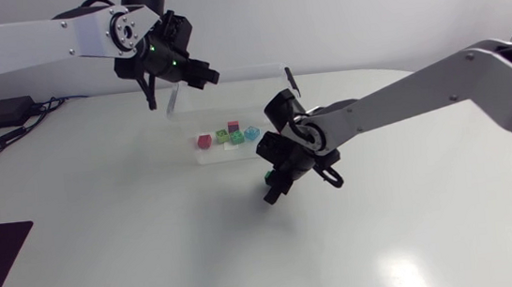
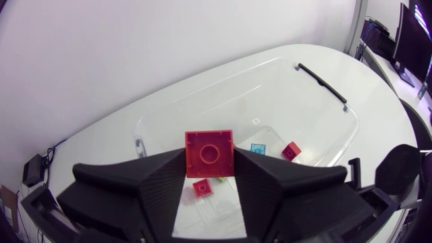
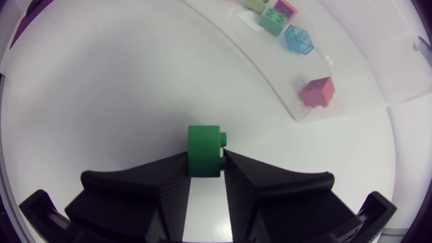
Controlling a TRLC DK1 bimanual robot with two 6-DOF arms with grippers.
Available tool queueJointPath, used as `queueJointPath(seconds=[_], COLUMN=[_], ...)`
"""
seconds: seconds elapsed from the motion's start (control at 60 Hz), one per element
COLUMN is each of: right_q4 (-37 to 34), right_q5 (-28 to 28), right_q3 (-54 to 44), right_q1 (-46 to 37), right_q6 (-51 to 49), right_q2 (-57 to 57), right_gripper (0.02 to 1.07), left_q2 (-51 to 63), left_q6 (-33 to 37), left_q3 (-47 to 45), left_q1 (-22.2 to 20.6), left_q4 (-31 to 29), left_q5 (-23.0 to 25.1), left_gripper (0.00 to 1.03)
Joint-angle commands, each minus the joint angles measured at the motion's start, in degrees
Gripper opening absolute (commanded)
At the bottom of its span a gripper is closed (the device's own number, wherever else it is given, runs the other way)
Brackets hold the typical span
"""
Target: Place the duplo bricks in the container
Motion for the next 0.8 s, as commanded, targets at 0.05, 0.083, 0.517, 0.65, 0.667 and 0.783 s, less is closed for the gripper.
queueJointPath(seconds=[0.05,0.083,0.517,0.65,0.667,0.783], right_q4=[-2.8,-3.9,-12.2,-11.1,-11.1,-10.6], right_q5=[0.3,0.3,-0.4,-0.4,-0.4,-0.4], right_q3=[-1.9,-1.4,17.7,24.6,25.5,29.7], right_q1=[-1.7,-2.2,-4.4,-4.7,-4.8,-4.9], right_q6=[0.7,0.7,3.7,4.7,5.0,5.5], right_q2=[-10.9,-13.0,-15.8,-8.5,-7.7,-2.3], right_gripper=[0.18,0.18,0.18,0.2,0.2,0.2], left_q2=[1.4,1.3,-12.6,-20.4,-21.4,-26.7], left_q6=[-0.6,-0.6,4.9,6.1,6.1,6.0], left_q3=[2.2,2.0,-14.4,-21.2,-22.0,-26.2], left_q1=[0.7,0.8,2.2,4.0,4.2,6.2], left_q4=[-0.2,-0.7,-4.6,-4.6,-4.6,-4.5], left_q5=[-0.4,-0.4,-0.7,-0.8,-0.8,-0.7], left_gripper=[0.99,0.99,0.99,0.99,0.99,0.99])
